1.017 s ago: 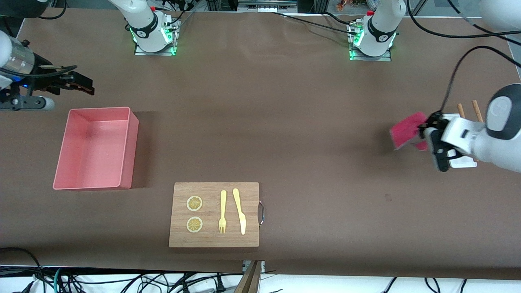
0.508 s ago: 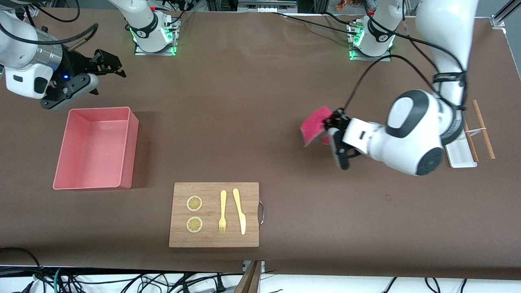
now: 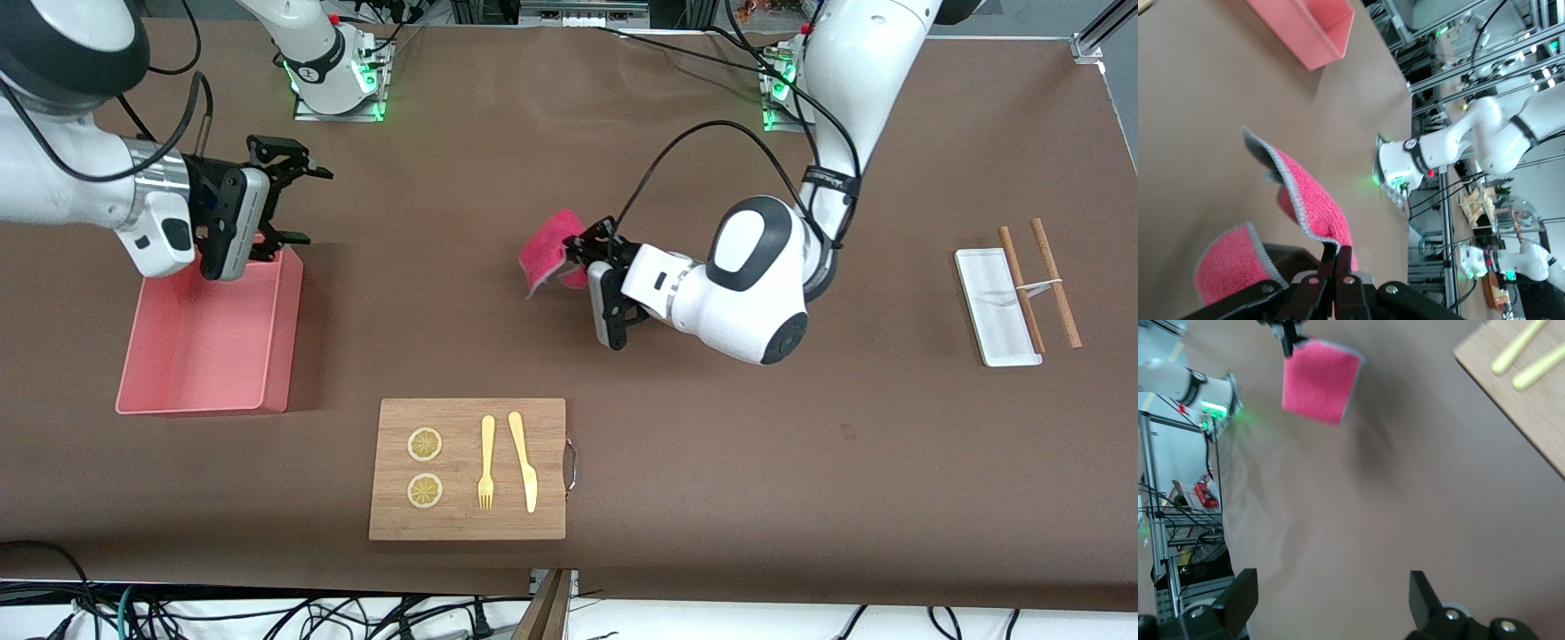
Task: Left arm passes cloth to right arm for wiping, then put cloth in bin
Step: 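Lift the cloth with the left gripper while the right gripper approaches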
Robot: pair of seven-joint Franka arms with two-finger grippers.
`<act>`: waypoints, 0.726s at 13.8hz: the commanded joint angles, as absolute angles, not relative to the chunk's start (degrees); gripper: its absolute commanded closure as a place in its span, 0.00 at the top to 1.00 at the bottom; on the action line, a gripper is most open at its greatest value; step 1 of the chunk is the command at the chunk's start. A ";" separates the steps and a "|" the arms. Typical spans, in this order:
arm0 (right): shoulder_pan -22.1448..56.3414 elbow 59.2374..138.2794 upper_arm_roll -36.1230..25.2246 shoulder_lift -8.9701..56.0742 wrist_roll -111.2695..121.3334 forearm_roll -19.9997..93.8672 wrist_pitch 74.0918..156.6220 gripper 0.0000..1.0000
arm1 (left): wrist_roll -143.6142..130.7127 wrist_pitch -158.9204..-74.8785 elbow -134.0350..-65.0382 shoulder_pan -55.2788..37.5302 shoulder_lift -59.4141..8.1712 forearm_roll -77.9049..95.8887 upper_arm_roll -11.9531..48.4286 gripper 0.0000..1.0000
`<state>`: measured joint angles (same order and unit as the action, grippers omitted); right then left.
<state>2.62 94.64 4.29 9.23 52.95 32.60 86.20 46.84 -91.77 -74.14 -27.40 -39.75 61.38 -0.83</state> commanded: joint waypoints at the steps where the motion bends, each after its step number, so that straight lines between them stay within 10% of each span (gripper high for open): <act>1: 1.23 102.28 4.39 7.47 62.20 39.18 91.56 1.00 | 47.20 -91.49 -72.69 -28.55 -40.60 66.69 -1.85 0.00; 10: 1.76 107.58 14.40 12.74 70.67 43.95 113.10 1.00 | 50.00 -99.49 -73.30 -35.06 -41.22 77.43 -1.76 0.00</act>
<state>2.03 106.72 12.48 12.31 70.03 42.54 109.99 47.53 -99.43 -74.07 -34.35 -40.64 74.63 -0.85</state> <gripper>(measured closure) 0.000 0.978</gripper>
